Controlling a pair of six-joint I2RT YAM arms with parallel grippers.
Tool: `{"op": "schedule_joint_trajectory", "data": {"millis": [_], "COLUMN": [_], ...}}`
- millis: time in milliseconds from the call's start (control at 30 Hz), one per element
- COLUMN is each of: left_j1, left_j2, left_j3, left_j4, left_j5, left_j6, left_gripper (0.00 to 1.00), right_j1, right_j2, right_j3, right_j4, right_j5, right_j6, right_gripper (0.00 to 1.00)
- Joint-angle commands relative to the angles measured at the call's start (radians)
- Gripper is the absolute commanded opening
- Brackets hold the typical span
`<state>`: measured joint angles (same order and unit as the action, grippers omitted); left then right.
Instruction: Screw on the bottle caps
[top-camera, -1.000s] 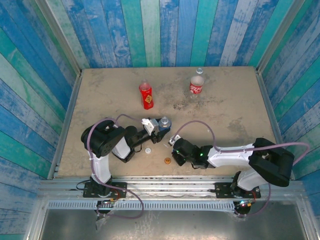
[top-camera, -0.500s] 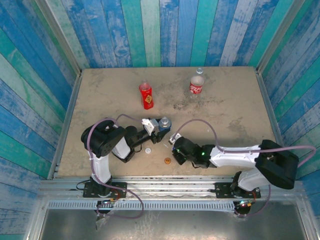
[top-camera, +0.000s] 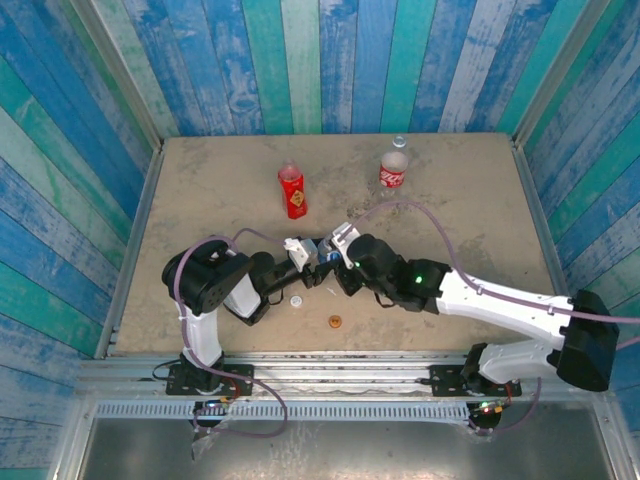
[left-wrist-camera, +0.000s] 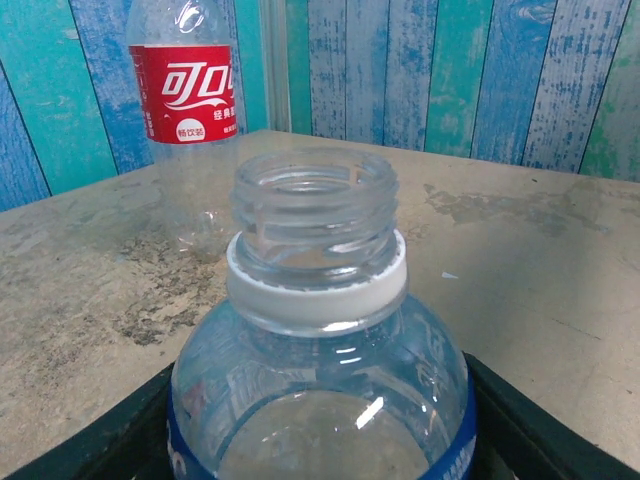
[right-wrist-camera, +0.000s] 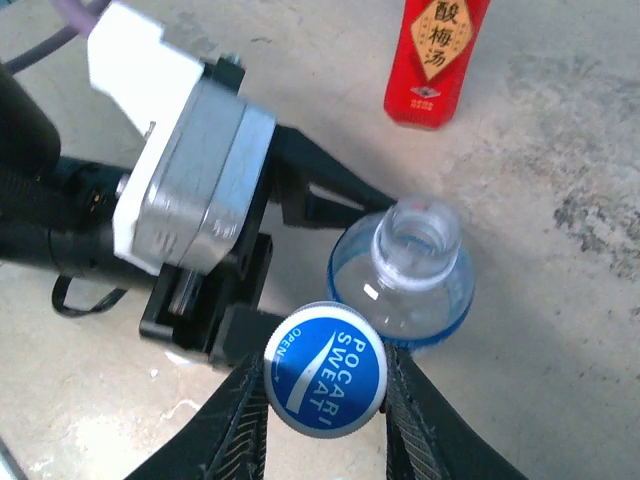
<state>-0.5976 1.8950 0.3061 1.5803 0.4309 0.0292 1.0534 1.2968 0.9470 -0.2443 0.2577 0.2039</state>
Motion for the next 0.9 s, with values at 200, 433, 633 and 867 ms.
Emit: {"op": "schedule_joint_trajectory", "data": {"millis": [200,433,633,867], "left_j1": [-0.004,-0.004,-0.003,-0.004], "left_j2": [-0.006,0.000,0.004,0.003], "left_j3": [-0.018,-0.015,-0.013,-0.013], "left_j4": [0.060,0.062,0.063,0.062], "left_j5": [0.030,0.039,0.044,0.049], "left_j6": [0.013,0.015,0.017,0.021], "left_gripper": [0.48,0.48,0.49,0.49], "right_j1": [-0.078,-0.116,-0.129,-0.134], "right_j2": [0.172,0.199,0.223,0.273], "right_j3": [0.165,0.164,0.179,0.243], "right_j4": [-0.107,-0.110,-0.125,-0.231], "right_j5": [-0.014,-0.030,-0.094,-0.123], "right_j6": [-0.039,-0.027,-0.028,-0.020], "right_gripper": [0.29,0.29,0.30,0.32]}}
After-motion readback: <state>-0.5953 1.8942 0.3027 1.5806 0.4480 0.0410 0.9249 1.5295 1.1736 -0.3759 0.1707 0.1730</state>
